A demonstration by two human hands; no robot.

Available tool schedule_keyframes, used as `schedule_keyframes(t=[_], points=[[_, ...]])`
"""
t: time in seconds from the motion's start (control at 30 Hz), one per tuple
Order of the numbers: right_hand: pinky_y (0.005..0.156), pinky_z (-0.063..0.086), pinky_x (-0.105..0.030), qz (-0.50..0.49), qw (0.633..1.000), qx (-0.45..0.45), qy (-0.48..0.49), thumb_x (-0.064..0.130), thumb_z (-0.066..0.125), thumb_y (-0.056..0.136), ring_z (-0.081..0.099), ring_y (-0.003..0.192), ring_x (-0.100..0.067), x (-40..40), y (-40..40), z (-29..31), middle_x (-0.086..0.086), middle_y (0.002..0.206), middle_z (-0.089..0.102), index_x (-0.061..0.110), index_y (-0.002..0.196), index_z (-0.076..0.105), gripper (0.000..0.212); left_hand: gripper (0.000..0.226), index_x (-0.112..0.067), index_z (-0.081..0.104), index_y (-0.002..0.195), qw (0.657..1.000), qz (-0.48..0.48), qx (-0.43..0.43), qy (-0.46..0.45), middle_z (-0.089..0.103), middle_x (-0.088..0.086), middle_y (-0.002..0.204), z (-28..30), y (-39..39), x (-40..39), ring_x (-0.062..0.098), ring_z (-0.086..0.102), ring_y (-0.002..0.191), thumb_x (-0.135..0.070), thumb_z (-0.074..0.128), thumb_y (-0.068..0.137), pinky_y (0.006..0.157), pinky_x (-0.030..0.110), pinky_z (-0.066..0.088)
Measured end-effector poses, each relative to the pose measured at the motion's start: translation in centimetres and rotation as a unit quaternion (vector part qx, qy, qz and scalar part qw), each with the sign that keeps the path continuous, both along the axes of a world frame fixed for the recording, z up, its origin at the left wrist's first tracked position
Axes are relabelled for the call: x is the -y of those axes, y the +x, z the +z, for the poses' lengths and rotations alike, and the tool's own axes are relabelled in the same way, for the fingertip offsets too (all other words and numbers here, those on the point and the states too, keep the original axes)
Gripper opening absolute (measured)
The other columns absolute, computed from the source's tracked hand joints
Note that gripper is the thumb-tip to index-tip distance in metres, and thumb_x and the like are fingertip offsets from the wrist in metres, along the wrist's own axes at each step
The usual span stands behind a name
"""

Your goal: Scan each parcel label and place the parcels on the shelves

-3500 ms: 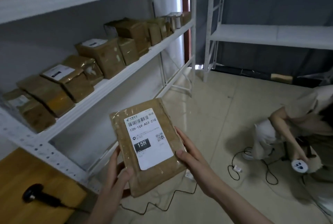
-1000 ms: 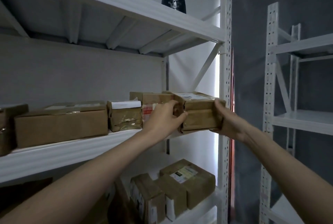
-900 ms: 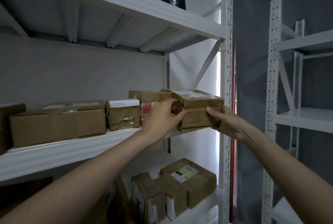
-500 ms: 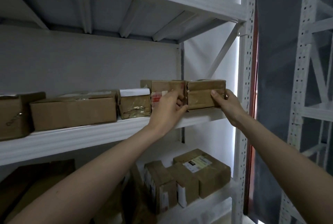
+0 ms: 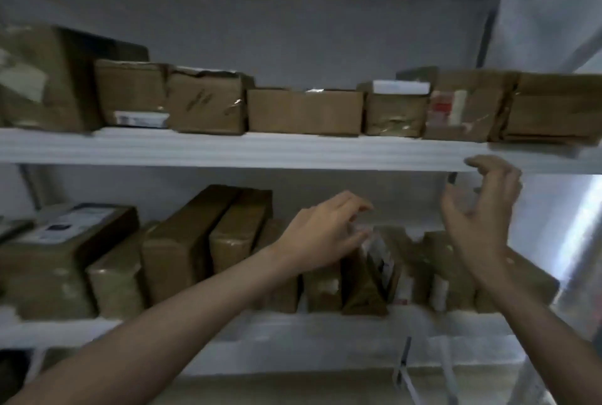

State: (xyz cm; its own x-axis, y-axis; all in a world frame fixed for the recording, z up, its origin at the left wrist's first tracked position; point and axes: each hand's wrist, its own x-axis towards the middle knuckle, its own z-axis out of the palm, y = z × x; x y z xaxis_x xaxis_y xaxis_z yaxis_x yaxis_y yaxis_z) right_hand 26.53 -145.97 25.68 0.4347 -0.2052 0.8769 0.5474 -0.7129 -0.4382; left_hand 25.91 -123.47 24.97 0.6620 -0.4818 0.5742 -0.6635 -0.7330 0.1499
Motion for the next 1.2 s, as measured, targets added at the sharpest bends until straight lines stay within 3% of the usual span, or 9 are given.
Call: schedule_keyframes(t=[0.07,0.2,0.33,0.43,0.63,0.8,1.0,1.2], points=[[0.097,0.043,-0.044,0.084,0.994,-0.038,-0.063,0.016,0.053,0.085,0.047,0.113,-0.032,-4.8,-0.9,-3.1,-0.02,0.122,0.047,0.002,0.118,0.051,0.036,0.039,-0.022,0.051,0.13,0.998,0.044,-0.033,-0.02,0.054,-0.006,0.127,-3.3,-1.9,-4.6,0.013,0.058,0.108,-0.04,0.054,0.095,0.08,0.04,0.055],[0.099,0.036,-0.026,0.235,0.953,-0.111,-0.154,0.026,0.049,0.086,0.049,0.11,-0.026,-14.1,-2.8,-9.0,-0.021,0.116,0.056,-0.003,0.113,0.056,0.039,0.036,-0.021,0.054,0.128,0.979,0.161,-0.114,-0.058,0.058,-0.003,0.124,-9.2,-6.8,-14.1,0.014,0.061,0.104,-0.035,0.057,0.095,0.08,0.039,0.055],[0.097,0.039,-0.031,0.338,0.894,-0.206,-0.21,0.025,0.059,0.086,0.05,0.113,-0.024,-22.3,-5.0,-13.9,-0.015,0.119,0.055,0.002,0.116,0.058,0.038,0.034,-0.02,0.056,0.124,0.948,0.248,-0.194,-0.055,0.061,-0.001,0.119,-13.5,-12.0,-22.0,0.014,0.062,0.102,-0.037,0.056,0.096,0.076,0.036,0.055],[0.095,0.035,-0.029,0.355,0.867,-0.247,-0.246,0.012,0.067,0.086,0.047,0.115,-0.024,-28.3,-7.1,-16.1,-0.013,0.124,0.05,0.005,0.12,0.057,0.037,0.036,-0.019,0.053,0.128,0.927,0.292,-0.231,-0.044,0.06,-0.002,0.122,-15.8,-15.7,-27.4,0.013,0.061,0.102,-0.038,0.054,0.097,0.078,0.035,0.054],[0.097,0.037,-0.033,0.374,0.823,-0.308,-0.297,0.016,0.068,0.086,0.045,0.123,-0.027,-41.4,-12.0,-18.8,-0.009,0.134,0.048,0.011,0.131,0.051,0.048,0.039,-0.021,0.049,0.131,0.897,0.346,-0.276,0.007,0.058,0.0,0.124,-19.0,-22.8,-39.4,0.017,0.061,0.104,-0.042,0.048,0.099,0.078,0.036,0.054],[0.103,0.036,-0.035,0.386,0.803,-0.363,-0.274,0.014,0.067,0.086,0.044,0.125,-0.027,-55.3,-18.9,-22.1,-0.01,0.135,0.048,0.01,0.132,0.05,0.049,0.038,-0.019,0.049,0.131,0.888,0.345,-0.303,0.032,0.058,0.001,0.126,-21.1,-30.2,-51.7,0.02,0.063,0.102,-0.039,0.047,0.099,0.073,0.032,0.052],[0.098,0.043,-0.039,0.377,0.79,-0.38,-0.298,0.033,0.07,0.086,0.042,0.125,-0.025,-74.0,-25.6,-21.8,-0.005,0.137,0.045,0.017,0.137,0.044,0.059,0.042,-0.019,0.042,0.137,0.862,0.387,-0.292,0.148,0.052,0.005,0.13,-18.7,-35.5,-64.8,0.028,0.06,0.106,-0.039,0.043,0.101,0.063,0.032,0.037],[0.096,0.044,-0.04,0.398,0.788,-0.345,-0.318,0.02,0.062,0.088,0.041,0.127,-0.027,-87.0,-30.1,-19.9,-0.005,0.14,0.041,0.015,0.14,0.041,0.055,0.044,-0.018,0.038,0.138,0.821,0.451,-0.292,0.193,0.052,0.006,0.125,-16.5,-39.4,-77.2,0.028,0.06,0.103,-0.039,0.042,0.101,0.06,0.035,0.042]])
